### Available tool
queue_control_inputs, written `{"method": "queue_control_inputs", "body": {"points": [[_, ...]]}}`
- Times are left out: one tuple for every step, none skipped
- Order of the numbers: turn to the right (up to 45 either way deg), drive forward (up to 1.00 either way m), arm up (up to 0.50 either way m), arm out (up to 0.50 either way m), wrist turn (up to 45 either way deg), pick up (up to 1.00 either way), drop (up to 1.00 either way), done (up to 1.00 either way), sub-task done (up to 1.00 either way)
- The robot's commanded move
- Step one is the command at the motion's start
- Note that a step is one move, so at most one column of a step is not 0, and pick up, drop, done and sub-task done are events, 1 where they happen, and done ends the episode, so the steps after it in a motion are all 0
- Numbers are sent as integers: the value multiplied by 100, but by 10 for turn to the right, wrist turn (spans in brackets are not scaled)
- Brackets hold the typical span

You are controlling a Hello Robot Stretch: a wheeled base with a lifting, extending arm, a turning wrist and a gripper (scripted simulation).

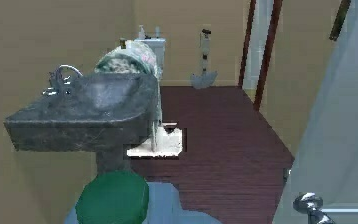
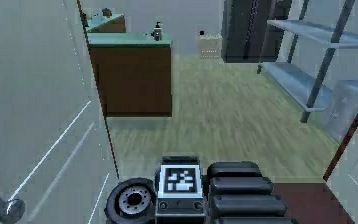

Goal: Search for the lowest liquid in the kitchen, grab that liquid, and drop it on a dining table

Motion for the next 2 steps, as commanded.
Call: {"method": "queue_control_inputs", "body": {"points": [[0,45,0,0,0,0,0,0,0],[240,0,0,0,0,0,0,0,0]]}}
